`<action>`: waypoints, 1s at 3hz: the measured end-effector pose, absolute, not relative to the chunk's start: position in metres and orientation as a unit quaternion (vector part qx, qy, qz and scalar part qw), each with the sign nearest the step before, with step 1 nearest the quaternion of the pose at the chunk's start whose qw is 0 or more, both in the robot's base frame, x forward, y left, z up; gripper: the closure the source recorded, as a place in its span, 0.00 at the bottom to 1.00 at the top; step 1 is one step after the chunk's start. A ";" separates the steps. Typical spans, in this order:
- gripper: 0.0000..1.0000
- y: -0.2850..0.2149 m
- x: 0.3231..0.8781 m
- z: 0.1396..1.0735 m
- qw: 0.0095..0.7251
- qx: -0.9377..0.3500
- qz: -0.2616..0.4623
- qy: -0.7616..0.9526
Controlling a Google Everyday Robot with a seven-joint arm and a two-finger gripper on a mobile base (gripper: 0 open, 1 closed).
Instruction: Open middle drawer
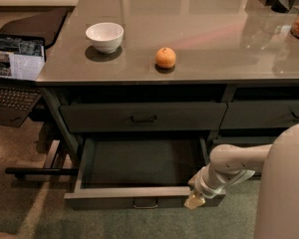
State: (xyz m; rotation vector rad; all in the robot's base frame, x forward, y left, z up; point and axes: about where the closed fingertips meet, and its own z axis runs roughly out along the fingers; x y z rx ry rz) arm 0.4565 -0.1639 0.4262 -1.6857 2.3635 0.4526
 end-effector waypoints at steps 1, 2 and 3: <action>0.72 -0.164 0.457 0.426 0.101 -0.571 0.153 0.800; 0.93 -0.163 0.457 0.427 0.099 -0.573 0.153 0.799; 0.80 -0.163 0.457 0.427 0.098 -0.574 0.153 0.799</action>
Offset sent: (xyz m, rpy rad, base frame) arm 0.0038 0.0010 0.0045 -0.0128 0.0029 0.0147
